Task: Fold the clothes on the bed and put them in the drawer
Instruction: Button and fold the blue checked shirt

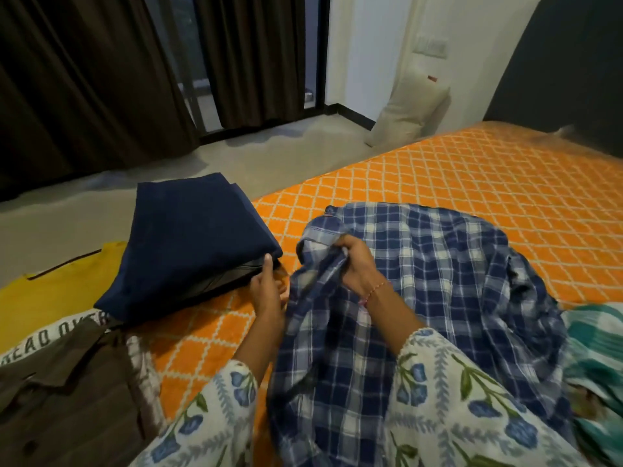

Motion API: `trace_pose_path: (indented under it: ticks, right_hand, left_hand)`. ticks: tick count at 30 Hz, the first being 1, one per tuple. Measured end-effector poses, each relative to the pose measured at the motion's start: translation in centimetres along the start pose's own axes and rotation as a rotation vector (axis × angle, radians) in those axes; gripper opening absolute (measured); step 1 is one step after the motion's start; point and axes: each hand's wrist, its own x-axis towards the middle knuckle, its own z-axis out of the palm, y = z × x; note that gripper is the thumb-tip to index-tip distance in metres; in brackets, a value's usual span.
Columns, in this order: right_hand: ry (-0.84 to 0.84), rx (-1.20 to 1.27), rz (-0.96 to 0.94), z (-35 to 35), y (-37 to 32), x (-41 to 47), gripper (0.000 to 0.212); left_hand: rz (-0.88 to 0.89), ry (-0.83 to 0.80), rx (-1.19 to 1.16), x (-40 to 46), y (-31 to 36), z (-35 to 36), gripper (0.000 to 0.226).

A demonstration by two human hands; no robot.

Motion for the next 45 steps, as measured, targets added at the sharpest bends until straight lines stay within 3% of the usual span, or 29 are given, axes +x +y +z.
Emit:
trace_pose_path:
  ticks: [2, 3, 5, 6, 8, 10, 11, 13, 15, 16, 18, 20, 22, 24, 25, 26, 27, 29, 31, 35, 39, 43, 45]
  right_hand:
    - [0.014, 0.050, -0.001, -1.9, -0.7, -1.2, 0.018]
    - [0.004, 0.063, -0.010, -2.8, -1.2, -2.2, 0.020]
    - [0.035, 0.058, -0.062, -5.0, -2.4, -3.7, 0.027]
    - [0.053, 0.022, -0.117, -6.3, -2.8, -4.3, 0.027]
    - [0.029, -0.041, -0.248, -8.7, -3.6, -5.3, 0.022]
    - [-0.025, -0.118, -0.283, -11.2, -4.1, -6.2, 0.041]
    - [-0.035, -0.161, -0.266, -12.2, -4.3, -6.7, 0.052]
    - [0.013, -0.210, -0.279, -14.5, -4.9, -8.1, 0.044]
    - [0.152, -0.165, -0.315, -16.9, -5.4, -9.4, 0.024]
    - [0.233, -0.136, -0.320, -18.2, -5.6, -9.9, 0.023]
    - [0.374, -0.055, -0.313, -21.0, -5.6, -11.2, 0.022]
    - [0.500, -0.049, -0.263, -23.9, -4.6, -11.9, 0.019]
    - [0.699, -0.422, -0.165, -26.1, -3.0, -12.0, 0.035]
    - [0.911, -1.069, -0.072, -26.5, -0.2, -12.8, 0.063]
    - [0.901, -1.314, -0.181, -25.6, 1.4, -13.5, 0.068]
    - [0.738, -1.464, -0.329, -24.4, 2.9, -14.1, 0.070]
    - [0.465, -1.578, -0.413, -23.0, 4.3, -14.6, 0.074]
    - [-0.082, -1.787, -0.380, -20.2, 7.6, -15.5, 0.092]
    - [-0.293, -1.956, -0.316, -18.6, 10.0, -16.1, 0.098]
    - [-0.092, -2.061, -0.441, -18.0, 11.7, -16.6, 0.077]
    - [0.088, -2.123, -0.631, -17.6, 11.4, -16.4, 0.055]
    - [0.017, -2.058, -0.849, -16.6, 11.2, -17.2, 0.048]
    - [-0.010, -2.020, -0.880, -17.1, 11.5, -17.5, 0.048]
  left_hand:
    - [-0.289, -0.297, -0.117, -0.8, 1.3, 2.0, 0.060]
    - [-0.326, -0.432, -0.095, -1.8, 1.7, 3.4, 0.055]
    - [-0.213, -0.636, 0.153, -4.2, 2.3, 6.2, 0.028]
    - [-0.063, -0.665, 0.334, -5.1, 2.2, 7.5, 0.021]
    - [0.275, -0.619, 0.556, -6.5, 1.8, 9.8, 0.021]
    - [0.451, -0.714, 0.580, -8.6, 1.5, 11.7, 0.031]
    - [0.456, -0.826, 0.576, -9.6, 1.3, 12.4, 0.036]
    - [0.297, -1.012, 0.501, -11.8, 0.9, 13.6, 0.042]
    - [0.151, -0.972, 0.319, -13.5, 0.6, 13.7, 0.039]
    - [0.206, -0.891, 0.347, -14.0, 0.2, 13.3, 0.036]
    - [0.452, -0.794, 0.709, -14.3, -1.9, 11.1, 0.042]
    - [0.596, -0.839, 1.241, -14.1, -5.2, 7.5, 0.071]
    - [0.681, -0.867, 1.591, -13.6, -8.2, 3.9, 0.106]
    - [0.713, -0.802, 1.737, -13.6, -10.6, 0.3, 0.126]
    - [0.689, -0.740, 1.764, -13.9, -11.2, -1.3, 0.129]
    - [0.641, -0.672, 1.754, -14.3, -11.6, -2.4, 0.129]
    - [0.581, -0.617, 1.723, -15.0, -11.7, -3.4, 0.124]
    - [0.504, -0.555, 1.693, -16.9, -12.1, -5.1, 0.113]
    - [0.495, -0.512, 1.694, -18.6, -12.4, -6.8, 0.102]
    - [0.616, -0.363, 1.537, -21.3, -12.7, -9.6, 0.058]
    - [0.638, -0.255, 1.312, -21.1, -11.4, -10.8, 0.045]
    - [0.685, -0.171, 1.425, -20.0, -9.1, -12.6, 0.040]
    - [0.746, -0.237, 1.497, -20.2, -9.4, -13.6, 0.036]
